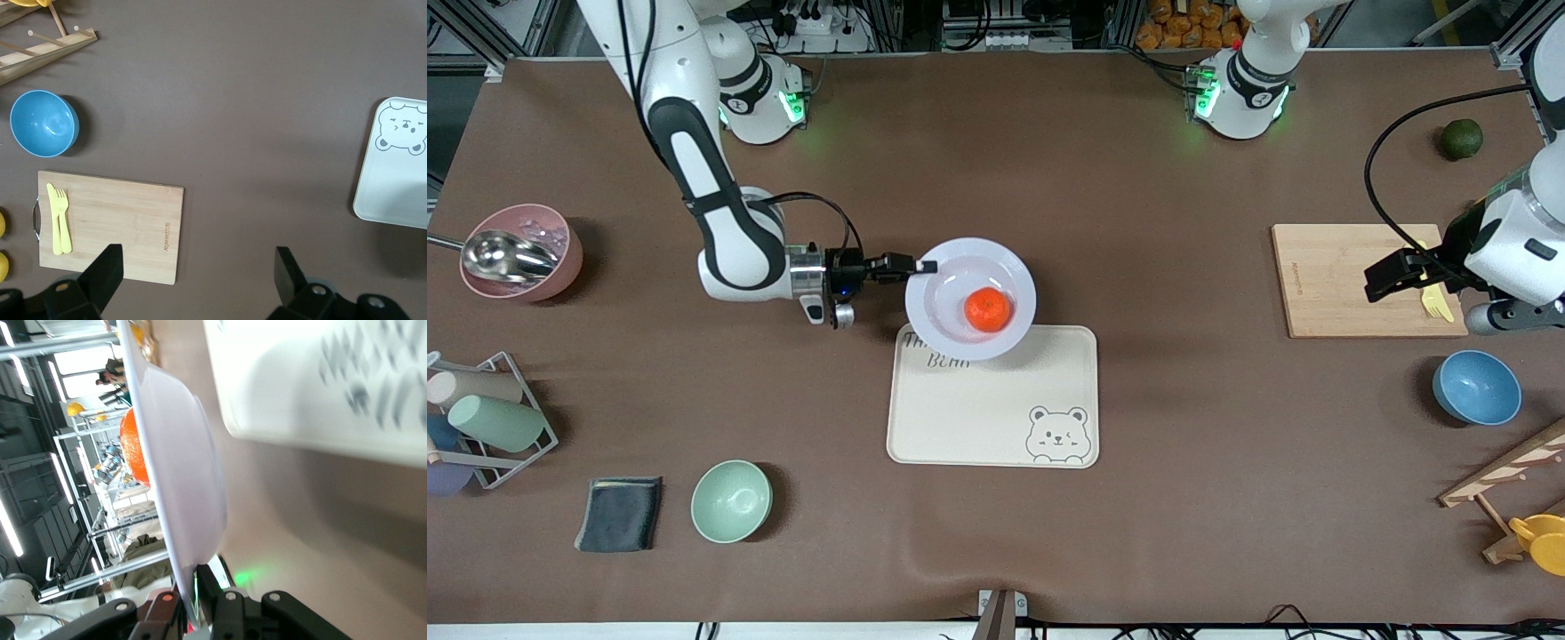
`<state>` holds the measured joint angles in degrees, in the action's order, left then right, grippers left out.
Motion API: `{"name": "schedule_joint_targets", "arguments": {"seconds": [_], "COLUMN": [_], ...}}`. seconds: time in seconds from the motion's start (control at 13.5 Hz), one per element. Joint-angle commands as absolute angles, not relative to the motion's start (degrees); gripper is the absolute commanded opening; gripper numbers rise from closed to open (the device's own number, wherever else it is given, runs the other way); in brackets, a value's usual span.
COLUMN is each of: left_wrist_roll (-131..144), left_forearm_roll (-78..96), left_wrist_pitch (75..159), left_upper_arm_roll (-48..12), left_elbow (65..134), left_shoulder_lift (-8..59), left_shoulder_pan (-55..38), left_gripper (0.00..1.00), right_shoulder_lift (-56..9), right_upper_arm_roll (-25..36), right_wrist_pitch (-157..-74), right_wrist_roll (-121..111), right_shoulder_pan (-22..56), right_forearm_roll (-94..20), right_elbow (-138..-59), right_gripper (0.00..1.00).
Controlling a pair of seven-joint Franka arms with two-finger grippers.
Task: Place orange and plate with both arms
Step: 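Slide the plate with the right gripper onto the bear tray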
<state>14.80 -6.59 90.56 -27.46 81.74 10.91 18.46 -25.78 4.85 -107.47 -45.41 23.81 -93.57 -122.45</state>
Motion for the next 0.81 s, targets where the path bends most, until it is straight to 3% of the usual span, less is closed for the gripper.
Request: {"name": "schedule_joint_targets", "arguments": {"seconds": [0.0,0.44,0.74], "left_wrist_roll": [15.3,15.0,15.8], "left_forearm_roll": [-6.0,-6.9,-8.1], "left_wrist_pitch": [91.5,91.8,91.8], "left_upper_arm_roll": [-27.8,-27.7,-27.9], "left_elbow": [82.4,82.1,82.1], "left_shoulder_lift": [10.6,11.5,10.8], "left_shoulder_pan": [18.6,18.5,17.8], "left_gripper": [1.0,1.0,1.0], "right_shoulder_lift": [-35.9,-46.6,-49.6], "right_upper_arm_roll": [4.0,3.9,4.0], "right_wrist_pitch": [-106.6,-107.5,-109.8], "right_wrist_roll": [-45.8,-44.7,-44.9], "right_shoulder_pan": [22.7,24.9,26.3], "right_forearm_roll": [-95.3,-101.4,-103.1], "right_elbow": [-110.2,-98.8,-96.2], "right_gripper": [0.0,0.0,0.0]}}
